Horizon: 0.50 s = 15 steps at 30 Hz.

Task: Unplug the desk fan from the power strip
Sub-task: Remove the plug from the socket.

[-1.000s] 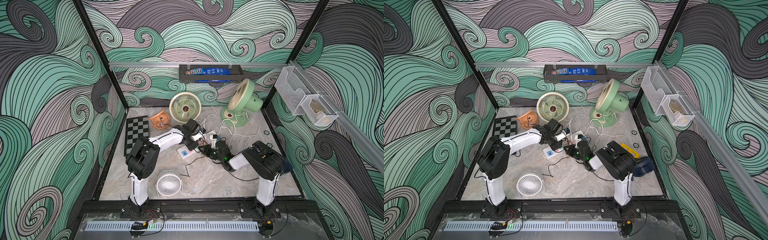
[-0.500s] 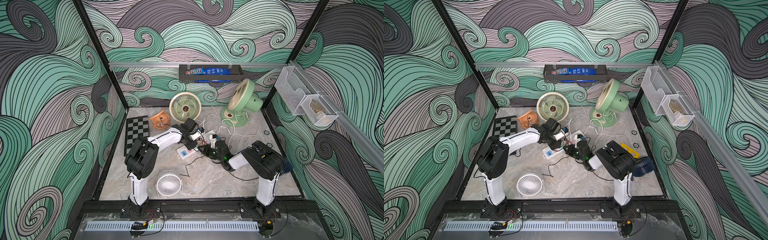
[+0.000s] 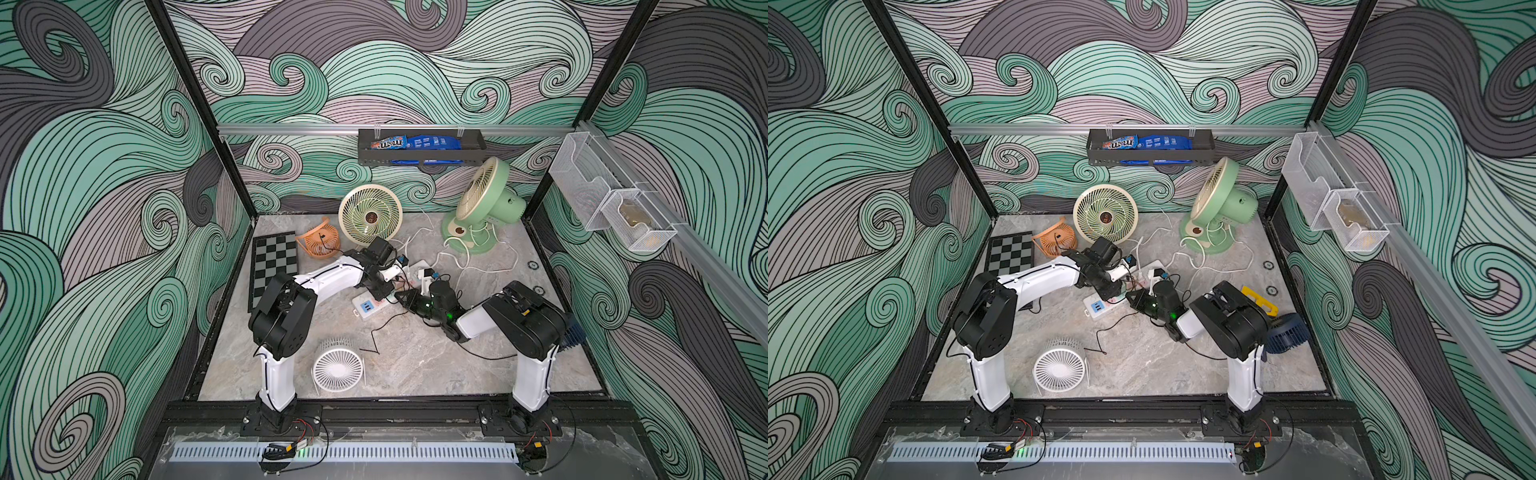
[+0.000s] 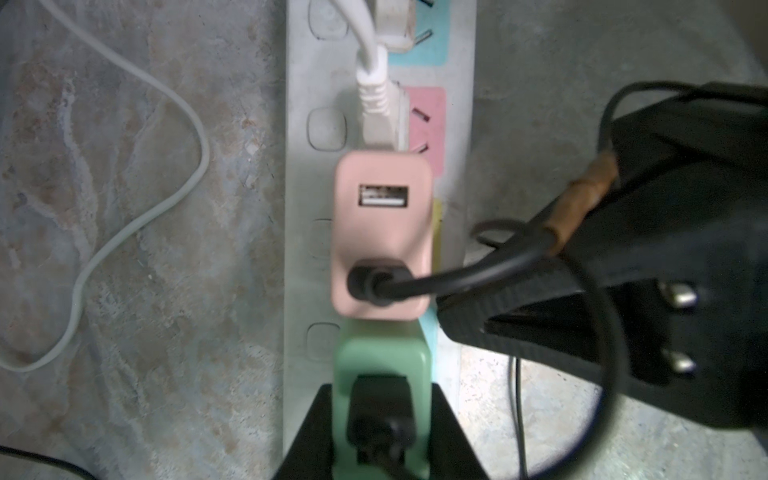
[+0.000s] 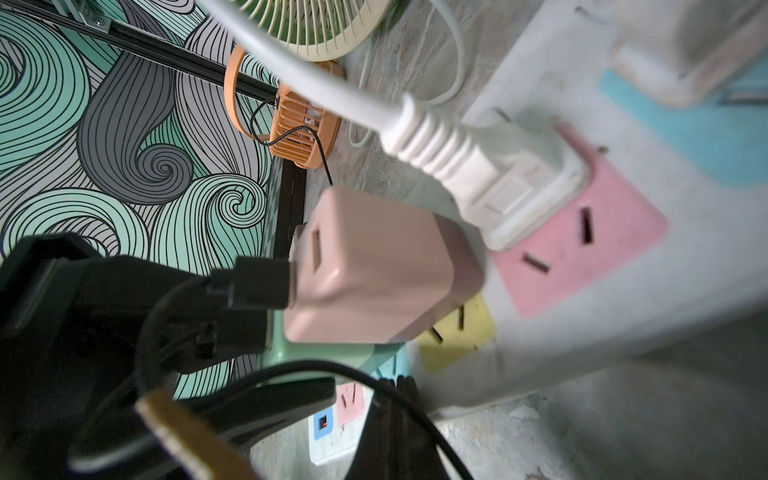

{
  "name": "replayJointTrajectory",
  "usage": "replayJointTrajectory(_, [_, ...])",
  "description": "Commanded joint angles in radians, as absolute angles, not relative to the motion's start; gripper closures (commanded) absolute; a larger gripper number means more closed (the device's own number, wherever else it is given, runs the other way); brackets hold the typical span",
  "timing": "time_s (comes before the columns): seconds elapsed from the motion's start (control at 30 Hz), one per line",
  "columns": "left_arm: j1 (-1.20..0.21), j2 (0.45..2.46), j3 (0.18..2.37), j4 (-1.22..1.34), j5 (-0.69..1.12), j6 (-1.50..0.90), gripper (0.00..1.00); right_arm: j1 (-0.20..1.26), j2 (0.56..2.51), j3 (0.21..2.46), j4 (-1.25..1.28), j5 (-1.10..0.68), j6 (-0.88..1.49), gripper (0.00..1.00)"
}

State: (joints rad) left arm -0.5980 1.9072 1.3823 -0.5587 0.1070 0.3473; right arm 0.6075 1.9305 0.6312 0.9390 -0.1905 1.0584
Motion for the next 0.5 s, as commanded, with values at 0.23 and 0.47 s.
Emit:
replayJointTrajectory(0.23, [-0.592,1.877,1.398,-0.542,0.092,0.337,1.0,0.614,1.968,0.627,0.807,-0.166,1.046,1.0])
replayJointTrajectory(0.47, [-0.598,1.888,1.398,-0.551,0.129,0.358,1.0,0.615,1.966,0.624,0.808,-0.163,1.048,1.0])
